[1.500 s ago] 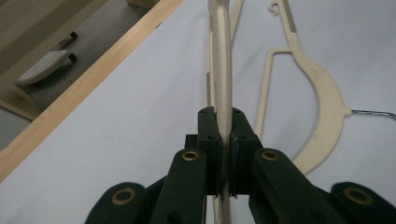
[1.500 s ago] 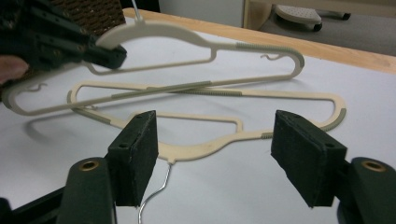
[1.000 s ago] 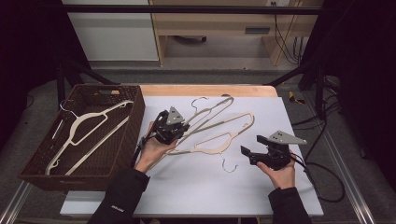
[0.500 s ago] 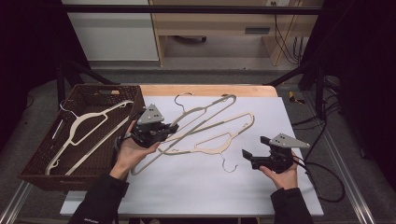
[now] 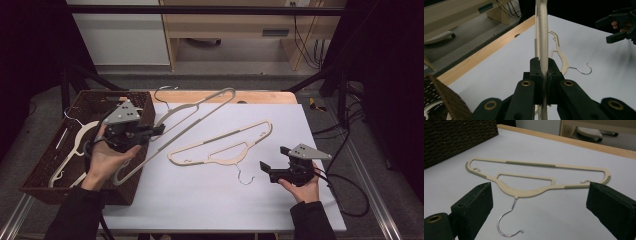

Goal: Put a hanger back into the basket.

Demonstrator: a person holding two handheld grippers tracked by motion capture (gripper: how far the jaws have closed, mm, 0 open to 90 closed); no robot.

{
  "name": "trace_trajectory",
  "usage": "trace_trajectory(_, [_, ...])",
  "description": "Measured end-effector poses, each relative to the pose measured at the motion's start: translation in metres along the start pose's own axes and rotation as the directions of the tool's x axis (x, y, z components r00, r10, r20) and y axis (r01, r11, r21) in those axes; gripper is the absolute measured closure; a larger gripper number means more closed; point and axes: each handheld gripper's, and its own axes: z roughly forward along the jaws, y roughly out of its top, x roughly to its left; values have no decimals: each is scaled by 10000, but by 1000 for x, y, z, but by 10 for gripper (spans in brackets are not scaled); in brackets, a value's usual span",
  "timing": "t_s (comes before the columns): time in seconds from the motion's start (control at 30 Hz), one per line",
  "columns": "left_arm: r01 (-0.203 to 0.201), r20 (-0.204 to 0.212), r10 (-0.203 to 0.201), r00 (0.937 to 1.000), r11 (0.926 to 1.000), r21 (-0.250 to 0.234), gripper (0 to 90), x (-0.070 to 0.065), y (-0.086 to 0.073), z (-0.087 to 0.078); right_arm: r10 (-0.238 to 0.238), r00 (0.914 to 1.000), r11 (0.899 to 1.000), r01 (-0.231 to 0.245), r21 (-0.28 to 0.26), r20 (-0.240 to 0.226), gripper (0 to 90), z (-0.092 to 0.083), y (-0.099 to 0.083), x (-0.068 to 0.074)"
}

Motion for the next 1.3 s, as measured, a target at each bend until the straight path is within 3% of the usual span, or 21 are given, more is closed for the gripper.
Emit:
trace_trajectory(0.37, [235,-457,-236,9987,9997,-27,862,34,-16,-35,-28,10000,10000,28,53,70,63,-1,-1,-1])
trace_trajectory(0.6, [412,-901,-403,9951,9991,80,862,63,-31,-57,9,9999,9999,-10,126,130,64,0,-2,-1])
trace_trajectory(0.8, [807,-1213,-775,9896,9965,212,862,90,-50,-72,-3,9999,9999,1,155,119,64,1,-2,-1])
trace_trajectory(0.93, [1126,-1514,-1071,9827,9932,283,862,105,-61,-78,11,9999,9998,-14,217,155,64,2,-2,-1])
trace_trajectory(1.23, [1712,-1813,-1613,9701,9844,402,862,129,-88,-88,-17,9998,9996,12,273,182,63,3,-3,-1])
trace_trajectory(1.3, [1915,-1909,-1813,9647,9808,359,862,134,-93,-89,-13,9998,9996,8,277,186,62,4,-3,-1])
